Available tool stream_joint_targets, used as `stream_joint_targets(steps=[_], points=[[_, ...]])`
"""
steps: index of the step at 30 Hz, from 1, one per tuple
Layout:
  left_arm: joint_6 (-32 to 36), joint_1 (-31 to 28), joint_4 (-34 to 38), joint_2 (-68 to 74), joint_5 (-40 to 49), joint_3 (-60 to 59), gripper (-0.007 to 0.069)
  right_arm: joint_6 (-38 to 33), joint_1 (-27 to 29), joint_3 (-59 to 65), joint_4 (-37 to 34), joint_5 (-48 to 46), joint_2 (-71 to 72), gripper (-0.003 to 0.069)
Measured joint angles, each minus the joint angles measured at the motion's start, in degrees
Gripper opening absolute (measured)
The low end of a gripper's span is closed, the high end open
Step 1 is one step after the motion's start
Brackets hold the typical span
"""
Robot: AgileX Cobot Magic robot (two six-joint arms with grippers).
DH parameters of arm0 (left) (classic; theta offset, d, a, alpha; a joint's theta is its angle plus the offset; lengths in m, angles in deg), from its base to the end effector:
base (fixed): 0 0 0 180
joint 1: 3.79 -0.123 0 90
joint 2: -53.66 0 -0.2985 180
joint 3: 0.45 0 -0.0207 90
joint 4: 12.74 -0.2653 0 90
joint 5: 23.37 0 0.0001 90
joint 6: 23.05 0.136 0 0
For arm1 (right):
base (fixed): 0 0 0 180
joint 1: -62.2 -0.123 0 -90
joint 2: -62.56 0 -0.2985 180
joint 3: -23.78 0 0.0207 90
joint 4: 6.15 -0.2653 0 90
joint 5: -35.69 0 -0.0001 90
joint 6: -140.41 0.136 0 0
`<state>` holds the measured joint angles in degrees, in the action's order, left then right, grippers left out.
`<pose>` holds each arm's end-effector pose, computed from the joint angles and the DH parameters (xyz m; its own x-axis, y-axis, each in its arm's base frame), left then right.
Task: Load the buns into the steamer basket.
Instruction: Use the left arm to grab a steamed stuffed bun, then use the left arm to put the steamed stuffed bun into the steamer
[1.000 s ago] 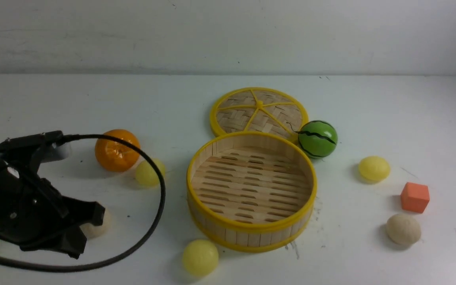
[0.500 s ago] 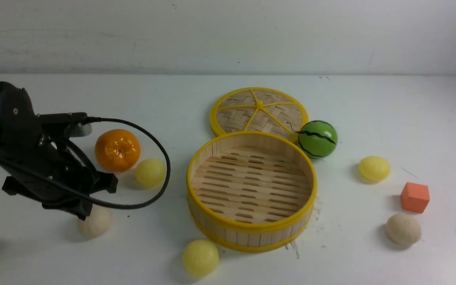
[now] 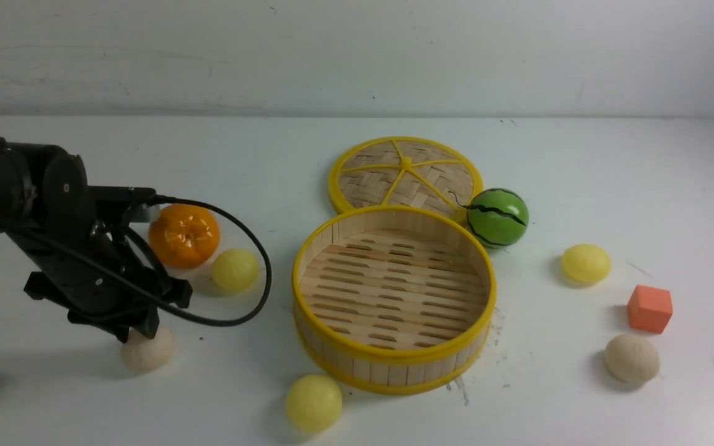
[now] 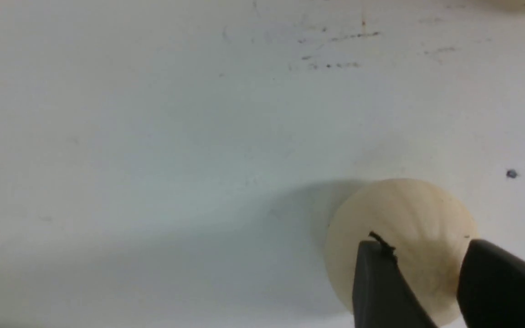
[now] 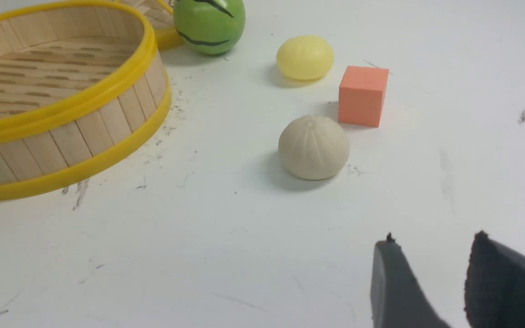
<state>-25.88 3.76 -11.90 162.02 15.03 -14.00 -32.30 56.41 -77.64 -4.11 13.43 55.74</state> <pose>0.3725 -0.0506 0.1556 -0.9398 0.0632 -0.3358 0.0774 0.9966 -0.0291 0.0957 0.0079 0.1590 -0.3086 0.0633 -0.9491 -0.0593 0.9946 0.0856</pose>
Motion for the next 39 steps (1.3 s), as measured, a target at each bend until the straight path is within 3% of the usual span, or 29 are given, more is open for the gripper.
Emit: stream_joint_targets(steps=[5,10,12,14,19,24,29,39], points=[[0.0,0.0,0.06,1.49,-1.29,0.0,0.0241,0.0,0.0,0.0,0.0,0.0,0.0,0.0239],[0.0,0.0,0.34,2.07,-1.42,0.18,0.0174,0.0,0.0,0.0,0.0,0.0,0.0,0.0239],[0.0,0.0,1.41,2.13,-1.07,0.18,0.0044,0.0,0.0,0.0,0.0,0.0,0.0,0.0239],[0.0,0.0,2.18,2.07,-0.41,0.37,-0.0006,0.0,0.0,0.0,0.0,0.0,0.0,0.0239],[0.0,0.95,3.77,-0.25,4.05,3.25,-0.0011,0.0,0.0,0.0,0.0,0.0,0.0,0.0239],[0.0,10.87,4.43,-3.77,10.0,14.9,-0.0011,0.0,0.0,0.0,0.0,0.0,0.0,0.0239],[1.38,18.54,4.92,3.69,12.51,26.92,-0.0011,0.0,0.0,0.0,0.0,0.0,0.0,0.0239],[2.83,19.65,0.38,24.5,17.78,47.94,-0.001,0.0,0.0,0.0,0.0,0.0,0.0,0.0239]])
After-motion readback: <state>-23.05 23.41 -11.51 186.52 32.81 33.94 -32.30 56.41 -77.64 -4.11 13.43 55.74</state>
